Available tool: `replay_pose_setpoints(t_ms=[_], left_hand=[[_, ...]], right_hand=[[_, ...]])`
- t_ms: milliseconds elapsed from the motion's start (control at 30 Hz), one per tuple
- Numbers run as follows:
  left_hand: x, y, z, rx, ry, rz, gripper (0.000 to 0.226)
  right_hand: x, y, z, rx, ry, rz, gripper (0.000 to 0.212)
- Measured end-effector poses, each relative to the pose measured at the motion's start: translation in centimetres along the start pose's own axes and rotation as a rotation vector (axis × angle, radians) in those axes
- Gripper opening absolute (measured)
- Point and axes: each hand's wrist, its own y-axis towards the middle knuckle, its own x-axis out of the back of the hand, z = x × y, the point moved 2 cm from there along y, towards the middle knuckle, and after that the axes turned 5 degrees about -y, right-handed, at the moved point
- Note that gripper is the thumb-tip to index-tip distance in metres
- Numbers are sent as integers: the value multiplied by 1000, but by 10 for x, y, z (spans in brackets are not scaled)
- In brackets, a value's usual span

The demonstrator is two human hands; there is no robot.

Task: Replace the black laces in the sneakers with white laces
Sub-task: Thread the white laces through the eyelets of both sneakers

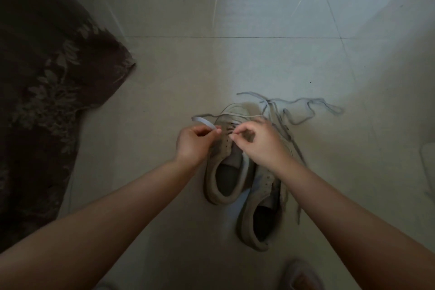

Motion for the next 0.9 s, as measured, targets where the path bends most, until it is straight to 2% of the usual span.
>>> replay_pose_setpoints(t_ms=[67,133,267,333,400,467,567,700,767,833,900], left_hand=[[2,3,5,33,14,-35,8],[2,4,9,70,10,-44,8],[1,5,12,86,60,-47,8],[0,7,10,72,76,-47,6],[-1,8,10,72,67,-19,8],[-4,7,10,78,66,7,10],[-3,6,11,70,104,4,14],[0,6,6,-106,388,26,9],[-1,6,4,-158,443,40,10],[-1,6,5,-120,413,54,11],[0,7,12,18,255,36,15]], right_hand=[[4,-2,-2,87,-193,-40,8],[1,-5,1,109,-368,33,11],[-12,-5,5,108,-487,149,14],[-16,-4,2,52,-421,133,10],[-19,-2,-4,27,-306,40,2],[-22,-3,-7,12,-204,-38,6],[-23,-3,-6,-38,-162,-14,8],[-23,-3,-7,-65,-100,6,15],[-24,-2,-8,-76,-56,-2,16],[-25,-1,-7,-74,-25,-13,16],[-28,0,-6,-97,-13,7,16]])
